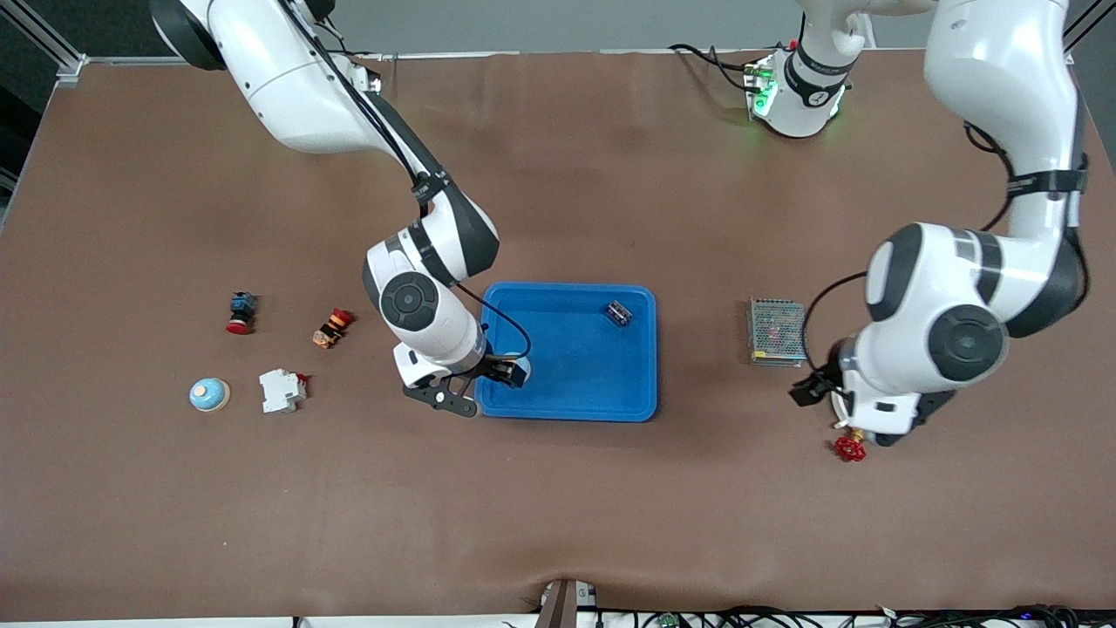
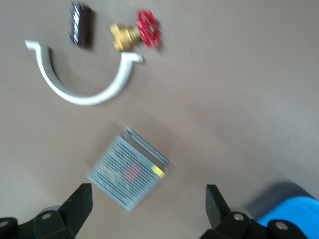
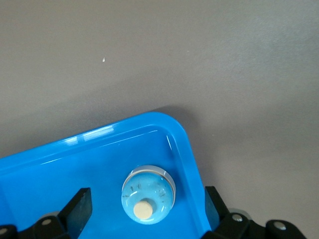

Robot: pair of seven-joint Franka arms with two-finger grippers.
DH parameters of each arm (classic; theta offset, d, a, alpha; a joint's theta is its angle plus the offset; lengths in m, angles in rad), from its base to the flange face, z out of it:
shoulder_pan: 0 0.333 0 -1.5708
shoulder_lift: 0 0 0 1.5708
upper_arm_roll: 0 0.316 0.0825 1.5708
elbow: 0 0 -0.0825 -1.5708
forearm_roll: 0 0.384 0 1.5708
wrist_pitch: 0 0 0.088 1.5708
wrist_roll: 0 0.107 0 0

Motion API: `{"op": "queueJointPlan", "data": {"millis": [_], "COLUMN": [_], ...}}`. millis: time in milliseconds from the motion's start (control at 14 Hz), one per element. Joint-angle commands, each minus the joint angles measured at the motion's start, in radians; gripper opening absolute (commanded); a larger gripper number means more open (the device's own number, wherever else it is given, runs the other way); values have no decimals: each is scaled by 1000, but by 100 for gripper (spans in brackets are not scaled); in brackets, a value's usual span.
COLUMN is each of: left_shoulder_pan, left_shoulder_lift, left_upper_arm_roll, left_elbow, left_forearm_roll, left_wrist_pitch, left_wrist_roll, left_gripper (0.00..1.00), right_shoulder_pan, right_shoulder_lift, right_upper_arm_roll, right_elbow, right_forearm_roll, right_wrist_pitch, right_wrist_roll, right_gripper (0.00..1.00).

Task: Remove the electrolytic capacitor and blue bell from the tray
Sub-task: 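Move both grippers back over the second bell and second capacitor, then grasp the second bell with the right gripper and lift it out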

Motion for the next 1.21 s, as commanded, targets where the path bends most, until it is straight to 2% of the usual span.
{"op": "queueJointPlan", "data": {"millis": [0, 429, 714, 1143], "left_shoulder_pan": [-23, -49, -48, -118], "left_shoulder_lift": [-18, -15, -25, -25], "left_upper_arm_roll": [-53, -152, -246, -254], "left_elbow": [-22, -34, -133, -262], "left_forearm_roll": [6, -43, -29, -23], "left_wrist_pitch": [-13, 10, 146, 310], "left_wrist_roll": [-135, -399, -555, -658], "left_gripper": [100, 100, 100, 100], "right_shoulder_pan": [32, 75, 78, 78], "right_shoulder_lift": [59, 111, 125, 145], "right_upper_arm_roll": [-9, -13, -13, -13], "right_elbow": [62, 85, 84, 84], "right_forearm_roll": [1, -22, -65, -84], "right_wrist_pitch": [7, 10, 12, 22], "right_wrist_roll": [14, 36, 36, 37], "right_gripper": [100, 100, 100, 100]}}
